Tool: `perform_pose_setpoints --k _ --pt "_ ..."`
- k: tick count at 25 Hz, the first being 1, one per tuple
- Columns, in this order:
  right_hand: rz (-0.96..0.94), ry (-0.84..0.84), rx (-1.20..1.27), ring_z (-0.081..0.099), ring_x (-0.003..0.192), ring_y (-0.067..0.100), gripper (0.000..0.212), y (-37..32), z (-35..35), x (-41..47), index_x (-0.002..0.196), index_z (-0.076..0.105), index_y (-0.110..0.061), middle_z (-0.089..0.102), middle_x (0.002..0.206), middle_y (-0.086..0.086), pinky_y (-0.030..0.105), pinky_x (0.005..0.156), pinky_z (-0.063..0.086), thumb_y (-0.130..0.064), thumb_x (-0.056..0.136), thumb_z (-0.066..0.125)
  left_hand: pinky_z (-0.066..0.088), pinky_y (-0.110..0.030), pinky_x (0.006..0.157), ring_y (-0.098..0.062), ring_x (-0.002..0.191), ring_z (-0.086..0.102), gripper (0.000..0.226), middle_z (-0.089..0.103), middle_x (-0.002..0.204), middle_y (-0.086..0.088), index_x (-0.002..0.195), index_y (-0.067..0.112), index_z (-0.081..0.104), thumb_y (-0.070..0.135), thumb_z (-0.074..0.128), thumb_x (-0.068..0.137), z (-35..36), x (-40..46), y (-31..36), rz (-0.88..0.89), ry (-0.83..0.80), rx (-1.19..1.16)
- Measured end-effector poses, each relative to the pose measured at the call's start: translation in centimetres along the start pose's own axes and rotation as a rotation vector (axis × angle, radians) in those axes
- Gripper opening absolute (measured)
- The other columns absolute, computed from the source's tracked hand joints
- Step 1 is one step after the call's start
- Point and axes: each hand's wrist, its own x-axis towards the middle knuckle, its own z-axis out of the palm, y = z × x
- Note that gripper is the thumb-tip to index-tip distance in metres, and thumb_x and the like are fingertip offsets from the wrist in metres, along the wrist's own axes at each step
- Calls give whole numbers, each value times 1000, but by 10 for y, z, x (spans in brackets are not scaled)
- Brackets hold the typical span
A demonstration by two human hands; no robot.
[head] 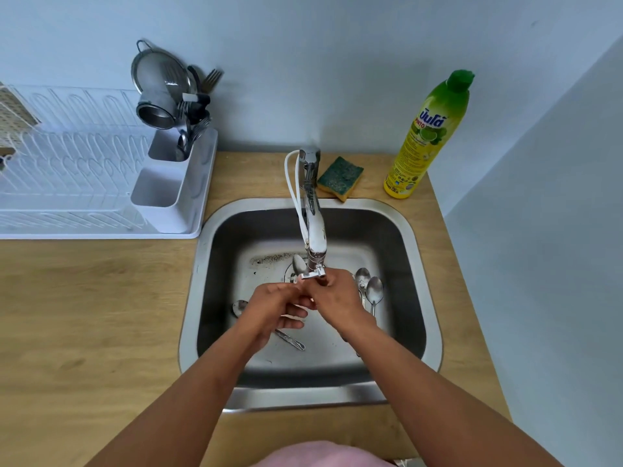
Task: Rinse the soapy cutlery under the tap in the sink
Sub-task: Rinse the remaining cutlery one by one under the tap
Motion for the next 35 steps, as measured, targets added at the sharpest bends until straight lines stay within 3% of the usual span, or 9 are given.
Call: perform_pose_setpoints --k 2,6,8,12,16,23,30,32,35 --pt "-62 42 -125 74 66 14 17 3 2 -2 79 78 -28 78 73 -2 36 65 60 -20 89 67 58 -33 53 -19 58 68 29 73 76 -10 94 3 79 26 61 97 1 0 3 20 105 -89" --pt "-307 5 -456 70 93 20 29 18 3 -13 114 76 -26 78 106 3 30 84 52 -17 94 57 58 -30 53 -17 60 72 31 78 80 -11 94 2 77 32 68 95 11 0 9 100 153 44" --pt "-261 -10 -297 70 88 12 30 26 1 -19 117 75 -24 78 107 1 27 80 53 -14 95 58 58 -27 50 -16 58 74 21 78 77 -13 94 1 76 18 65 97 15 4 12 122 201 114" --pt "152 -50 257 44 39 9 7 31 -9 -24 103 65 -13 78 74 6 21 42 36 -12 96 62 55 -24 51 -14 58 67 12 76 75 -8 91 12 79 9 68 94 20 5 13 196 185 174" --pt "348 -149 437 33 34 13 18 30 -16 -24 100 70 -4 67 61 11 16 39 23 -13 99 55 53 -22 50 -13 61 69 18 79 75 -2 83 27 79 12 72 90 24 4 8 289 238 197" --pt "322 -161 591 48 45 15 12 19 -13 -11 91 70 -11 70 68 9 23 44 40 -15 99 61 56 -21 59 -12 72 73 13 81 84 -2 97 11 80 4 73 88 14 4 23 263 79 43" --pt "198 -245 373 78 85 21 19 13 -2 4 92 76 -22 82 92 6 37 84 55 -20 100 60 60 -25 85 -13 96 77 19 83 100 2 108 17 82 14 70 93 1 1 22 372 66 146" --pt "238 -289 450 78 89 26 19 15 -2 8 98 75 -18 82 96 10 41 86 57 -17 102 57 62 -28 83 -17 94 78 21 83 100 -3 108 16 81 26 70 93 -6 -1 19 315 73 64" --pt "250 -274 515 77 81 26 16 15 0 10 97 75 -13 81 90 12 39 77 61 -11 100 60 60 -29 62 -19 67 74 22 81 85 -8 98 7 79 26 68 94 -21 5 2 78 331 -98"
